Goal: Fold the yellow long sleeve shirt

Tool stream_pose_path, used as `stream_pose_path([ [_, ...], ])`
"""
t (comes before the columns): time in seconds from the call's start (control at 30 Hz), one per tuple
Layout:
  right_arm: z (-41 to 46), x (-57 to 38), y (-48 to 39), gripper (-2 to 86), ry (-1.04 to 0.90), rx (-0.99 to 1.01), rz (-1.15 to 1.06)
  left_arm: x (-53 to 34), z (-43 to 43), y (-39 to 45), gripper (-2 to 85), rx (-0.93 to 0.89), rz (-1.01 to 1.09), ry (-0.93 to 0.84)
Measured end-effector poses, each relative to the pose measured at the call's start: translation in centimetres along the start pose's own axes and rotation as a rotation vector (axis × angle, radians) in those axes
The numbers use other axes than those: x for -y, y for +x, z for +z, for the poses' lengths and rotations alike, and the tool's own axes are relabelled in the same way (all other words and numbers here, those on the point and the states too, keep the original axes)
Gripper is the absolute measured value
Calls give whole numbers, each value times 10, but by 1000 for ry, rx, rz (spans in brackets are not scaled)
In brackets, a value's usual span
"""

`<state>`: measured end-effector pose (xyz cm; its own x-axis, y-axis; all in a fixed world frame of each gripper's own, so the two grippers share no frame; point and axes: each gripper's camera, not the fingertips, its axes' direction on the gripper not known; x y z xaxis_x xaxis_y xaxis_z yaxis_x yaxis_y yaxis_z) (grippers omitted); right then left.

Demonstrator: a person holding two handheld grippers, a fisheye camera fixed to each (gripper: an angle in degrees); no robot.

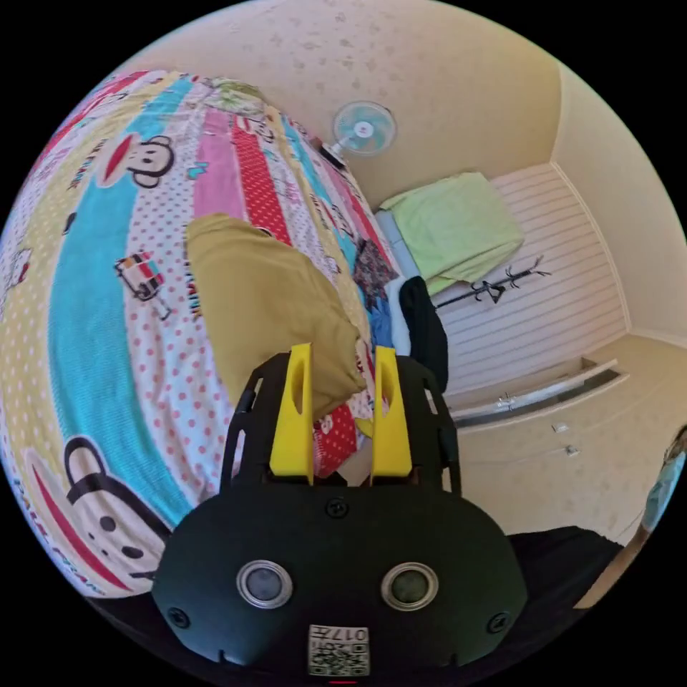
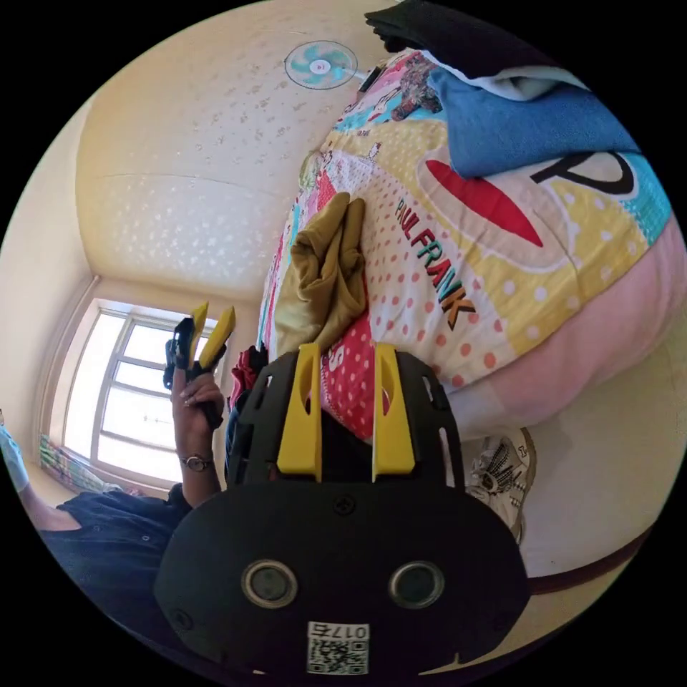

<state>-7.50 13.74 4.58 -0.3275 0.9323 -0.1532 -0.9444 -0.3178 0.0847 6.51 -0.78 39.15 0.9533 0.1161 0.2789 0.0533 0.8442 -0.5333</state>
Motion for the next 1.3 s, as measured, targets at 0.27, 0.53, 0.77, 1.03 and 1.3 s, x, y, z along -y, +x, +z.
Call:
stream_pose_path([
  [0.27,0,27,-2,169,4,122,166,42,37,-90,220,-189,-339,-373],
  [0.53,34,80,-21,177,-62,49,220,61,53,-110,150,-188,-397,-525],
  [0.77,16,121,-100,87,-17,190,54,97,5,-29,68,-397,-196,-382],
  [1.03,-40,228,-244,79,69,80,-230,198,-17,98,66,-458,9,-247],
  [1.3,-97,208,-244,86,206,-10,-303,180,39,168,76,-391,192,-303],
])
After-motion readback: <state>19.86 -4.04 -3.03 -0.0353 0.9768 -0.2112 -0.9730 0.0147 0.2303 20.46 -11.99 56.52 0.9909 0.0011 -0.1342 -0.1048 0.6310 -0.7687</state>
